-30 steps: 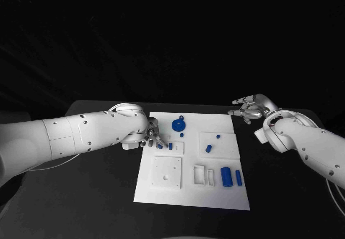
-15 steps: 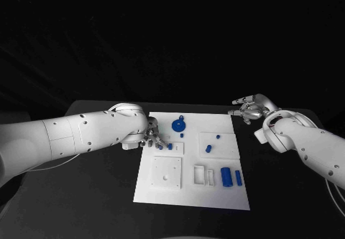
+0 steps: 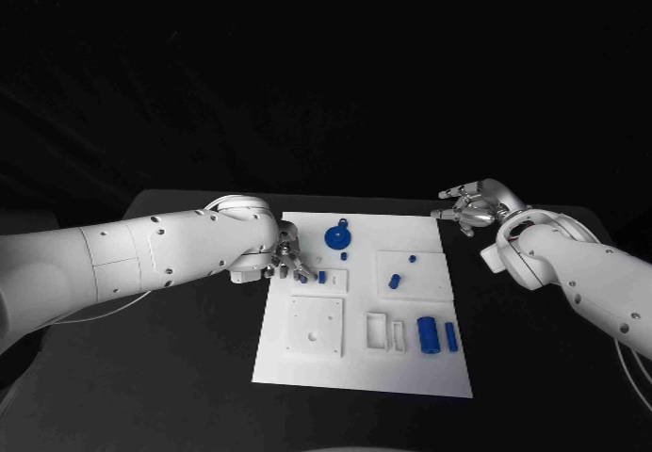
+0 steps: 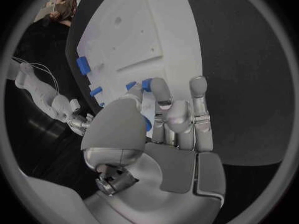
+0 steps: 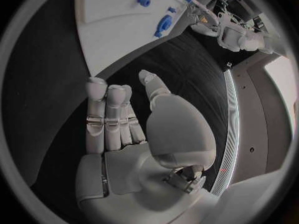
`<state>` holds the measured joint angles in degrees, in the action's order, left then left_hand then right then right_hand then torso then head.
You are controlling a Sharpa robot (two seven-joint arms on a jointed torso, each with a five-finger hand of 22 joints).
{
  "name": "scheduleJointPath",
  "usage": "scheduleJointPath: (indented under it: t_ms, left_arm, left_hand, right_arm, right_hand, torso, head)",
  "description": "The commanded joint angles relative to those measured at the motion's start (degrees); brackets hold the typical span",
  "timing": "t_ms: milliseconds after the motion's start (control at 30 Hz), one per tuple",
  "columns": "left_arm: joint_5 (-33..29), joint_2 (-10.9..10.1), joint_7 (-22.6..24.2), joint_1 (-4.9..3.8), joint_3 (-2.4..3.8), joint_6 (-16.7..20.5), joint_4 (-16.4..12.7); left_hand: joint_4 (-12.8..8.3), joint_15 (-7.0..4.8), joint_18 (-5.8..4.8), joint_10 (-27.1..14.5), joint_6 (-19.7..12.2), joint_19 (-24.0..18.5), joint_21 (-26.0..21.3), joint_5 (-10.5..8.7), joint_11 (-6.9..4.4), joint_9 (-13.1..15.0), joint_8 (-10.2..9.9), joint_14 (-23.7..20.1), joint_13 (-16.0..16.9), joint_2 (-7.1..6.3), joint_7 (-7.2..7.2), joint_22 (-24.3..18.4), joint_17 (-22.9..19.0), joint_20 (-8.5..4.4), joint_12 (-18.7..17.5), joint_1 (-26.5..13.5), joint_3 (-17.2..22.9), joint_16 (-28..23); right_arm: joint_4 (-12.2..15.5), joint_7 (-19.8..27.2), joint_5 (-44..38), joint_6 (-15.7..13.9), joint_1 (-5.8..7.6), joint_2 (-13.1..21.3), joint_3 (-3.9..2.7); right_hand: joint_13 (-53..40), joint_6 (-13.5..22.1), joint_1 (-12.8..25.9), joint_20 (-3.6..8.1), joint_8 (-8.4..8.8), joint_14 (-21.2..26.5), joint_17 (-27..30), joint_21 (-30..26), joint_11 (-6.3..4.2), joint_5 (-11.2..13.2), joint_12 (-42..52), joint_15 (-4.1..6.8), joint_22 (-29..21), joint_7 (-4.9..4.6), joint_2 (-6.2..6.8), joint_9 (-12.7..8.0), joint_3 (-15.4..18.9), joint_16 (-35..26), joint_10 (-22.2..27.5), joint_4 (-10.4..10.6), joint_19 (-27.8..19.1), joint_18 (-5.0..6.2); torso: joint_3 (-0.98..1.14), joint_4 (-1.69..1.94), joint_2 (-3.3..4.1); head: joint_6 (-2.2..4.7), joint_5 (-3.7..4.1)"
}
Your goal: Assemble the parts on the task board
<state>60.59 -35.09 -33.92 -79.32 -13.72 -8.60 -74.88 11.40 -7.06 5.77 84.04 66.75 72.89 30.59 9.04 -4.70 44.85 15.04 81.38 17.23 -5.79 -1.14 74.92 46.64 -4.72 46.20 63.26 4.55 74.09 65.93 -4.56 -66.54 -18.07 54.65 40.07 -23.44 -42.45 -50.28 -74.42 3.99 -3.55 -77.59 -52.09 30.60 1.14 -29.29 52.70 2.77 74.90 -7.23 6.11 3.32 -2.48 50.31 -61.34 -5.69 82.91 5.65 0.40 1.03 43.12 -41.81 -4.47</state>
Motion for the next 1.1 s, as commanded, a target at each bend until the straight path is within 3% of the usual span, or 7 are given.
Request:
scheduleJointPath:
  t_ms: [33, 233, 567, 767, 900, 967, 1100]
  left_arm:
    - [-0.3, -0.3, -0.1, 0.14, -0.11, -0.3, -0.2]
    - [-1.1, -1.0, 0.0, 0.11, -0.10, 0.8, -0.8]
    - [-6.2, -2.5, 0.4, -0.08, -0.08, 2.5, -2.2]
    - [-8.7, -2.8, 0.6, -0.12, -0.08, 2.4, -2.7]
    - [-9.3, -3.0, 0.6, -0.13, -0.08, 2.6, -3.0]
    - [-9.4, -3.3, 0.7, -0.13, -0.09, 2.9, -3.2]
    - [-9.5, -3.7, 0.8, -0.14, -0.09, 3.1, -3.6]
  left_hand:
    - [0.7, 0.03, -1.09, 2.6, 0.2, 0.0, -0.1, -0.27, -0.27, -0.1, -0.4, 0.3, 0.1, -0.74, -0.08, 1.0, -0.1, -0.42, 0.0, 0.3, 0.3, -0.3]
    - [4.7, 0.20, -1.88, 2.5, -0.2, -0.4, -0.6, -0.19, 0.20, -2.3, -2.0, -0.6, 1.3, -2.89, 0.52, 0.9, -2.0, -1.16, -1.2, 0.9, 0.4, -1.5]
    - [4.9, 0.49, -2.97, 2.4, -1.7, -0.5, -1.4, 0.66, 1.01, -12.3, -5.7, -1.2, 4.0, -3.86, 2.05, 1.0, -3.5, -1.96, -3.1, 1.6, 0.1, -2.1]
    - [4.9, 0.52, -3.02, 2.4, -2.1, -0.4, -1.5, 0.64, 1.13, -16.8, -4.6, -1.3, 5.2, -3.96, 2.20, 1.0, -3.6, -1.99, -3.6, 1.6, 0.0, -2.1]
    - [4.7, 0.57, -2.99, 2.4, -2.3, -0.4, -1.5, 0.65, 1.20, -17.7, -4.7, -1.3, 5.3, -3.80, 2.34, 1.0, -3.8, -1.96, -3.7, 2.0, 0.0, -2.1]
    - [4.7, 0.69, -2.92, 2.4, -2.2, -0.4, -1.5, 0.69, 1.31, -20.4, -5.2, -1.3, 5.4, -3.77, 2.55, 1.0, -3.8, -1.89, -3.7, 2.3, 0.0, -2.1]
    - [4.2, 0.66, -2.89, 2.4, -2.2, -0.4, -1.5, 0.76, 1.32, -21.2, -5.0, -1.4, 5.5, -3.55, 2.60, 1.0, -3.8, -1.86, -3.7, 2.8, 0.0, -2.1]
  right_arm:
    - [0.0, 0.5, -0.1, 0.8, -0.13, -0.1, -0.02]
    - [0.0, 0.5, -0.1, 0.7, -0.22, 0.0, -0.02]
    - [0.1, 0.5, -0.1, 0.7, -0.36, 0.1, -0.02]
    - [0.1, 0.5, -0.1, 0.7, -0.41, 0.1, -0.02]
    - [0.1, 0.5, -0.1, 0.7, -0.43, 0.1, -0.02]
    - [0.1, 0.4, -0.1, 0.7, -0.44, 0.2, -0.02]
    - [0.1, 0.5, -0.1, 0.7, -0.45, 0.2, -0.02]
  right_hand:
    - [0.0, 0.2, 0.5, 0.04, 0.28, 0.3, 0.1, -0.1, -0.16, -0.2, 0.2, 0.19, 3.2, -0.05, -0.18, 0.0, 0.2, -0.2, 0.0, 0.2, 0.4, 0.75]
    - [0.0, 0.2, 0.5, 0.04, 0.28, 0.3, 0.1, -0.1, -0.16, -0.2, 0.2, 0.19, 3.2, -0.05, -0.18, 0.0, 0.2, -0.2, 0.0, 0.2, 0.4, 0.75]
    - [0.2, 0.5, 0.6, 0.03, 0.30, 0.3, 0.2, -0.7, -0.15, -0.2, 0.1, 0.18, 3.1, -0.08, -0.15, -0.1, 0.3, -0.3, 0.0, 0.4, 0.4, 0.76]
    - [0.2, 0.5, 0.6, 0.03, 0.30, 0.3, 0.2, -0.7, -0.15, -0.2, 0.1, 0.18, 3.1, -0.08, -0.15, -0.1, 0.3, -0.3, 0.0, 0.4, 0.4, 0.76]
    - [0.2, 0.5, 0.6, 0.03, 0.30, 0.3, 0.2, -0.7, -0.15, -0.2, 0.1, 0.18, 3.1, -0.08, -0.15, -0.1, 0.3, -0.3, 0.0, 0.4, 0.4, 0.76]
    - [0.2, 0.5, 0.6, 0.03, 0.30, 0.3, 0.2, -0.7, -0.15, -0.2, 0.1, 0.18, 3.1, -0.08, -0.15, -0.1, 0.3, -0.3, 0.0, 0.4, 0.4, 0.76]
    - [0.2, 0.5, 0.6, 0.03, 0.30, 0.3, 0.2, -0.7, -0.15, -0.2, 0.1, 0.18, 3.1, -0.08, -0.15, -0.1, 0.3, -0.3, 0.0, 0.4, 0.4, 0.76]
  torso:
    - [-0.03, 0.03, 0.00]
    - [-0.02, 0.02, -0.02]
    - [-0.02, 0.01, 0.00]
    - [0.02, -0.01, -0.01]
    - [0.03, -0.03, -0.02]
    - [0.02, -0.02, -0.01]
    - [0.02, -0.02, 0.00]
  head:
    - [-0.01, -0.02]
    - [0.09, 0.01]
    - [0.08, -0.01]
    - [0.04, -0.09]
    - [0.10, -0.13]
    - [0.13, -0.12]
    - [0.17, -0.15]
